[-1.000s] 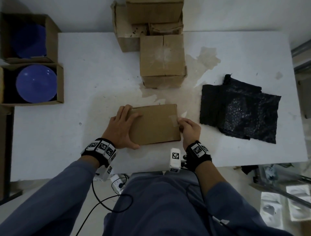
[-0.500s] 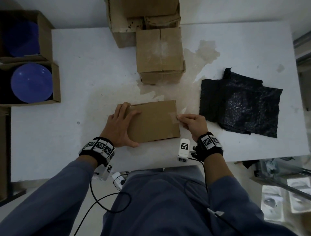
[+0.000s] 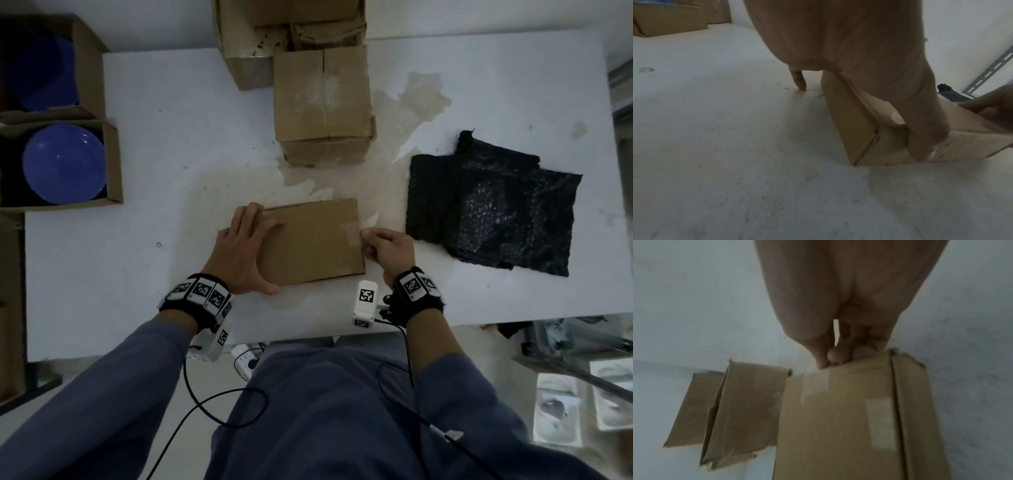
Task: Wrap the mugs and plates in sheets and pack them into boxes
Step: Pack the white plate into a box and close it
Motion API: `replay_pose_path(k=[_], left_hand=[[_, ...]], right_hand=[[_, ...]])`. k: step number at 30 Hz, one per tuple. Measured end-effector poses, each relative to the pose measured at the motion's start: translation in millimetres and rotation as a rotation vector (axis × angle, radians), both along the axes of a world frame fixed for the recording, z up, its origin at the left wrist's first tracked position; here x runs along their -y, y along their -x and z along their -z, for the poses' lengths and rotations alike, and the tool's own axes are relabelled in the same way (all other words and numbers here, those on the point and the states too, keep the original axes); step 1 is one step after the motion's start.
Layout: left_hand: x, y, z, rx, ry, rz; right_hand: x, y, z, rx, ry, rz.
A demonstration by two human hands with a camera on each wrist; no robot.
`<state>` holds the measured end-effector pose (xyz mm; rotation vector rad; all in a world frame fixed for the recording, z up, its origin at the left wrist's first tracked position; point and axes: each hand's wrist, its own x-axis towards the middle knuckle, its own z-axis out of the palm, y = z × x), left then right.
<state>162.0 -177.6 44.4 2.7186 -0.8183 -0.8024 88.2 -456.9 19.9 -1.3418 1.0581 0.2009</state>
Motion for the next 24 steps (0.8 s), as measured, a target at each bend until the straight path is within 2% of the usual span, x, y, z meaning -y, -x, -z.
replay_pose_path(k=[6,17,21,24], left_hand=[[4.5,1.5,1.2,-0.001,-0.018,-0.028],[10.8,4.9,0.9,0.029,-0.025,-0.036],[11.8,5.2,0.3,0.025,-0.025,-0.035],[12.1,5.3,-0.1,0.022,-0.028,-0.041]], right_hand=[[-25.0,1.8,9.5,-0.058,0.229,0.041],[-23.9,0.2,2.0,-0.179,0.324,0.092],[-19.5,0.3,-2.4,-0.179,0.438,-0.031],[-20.7,0.6,-10.3,-0.111,0.552,-0.047]])
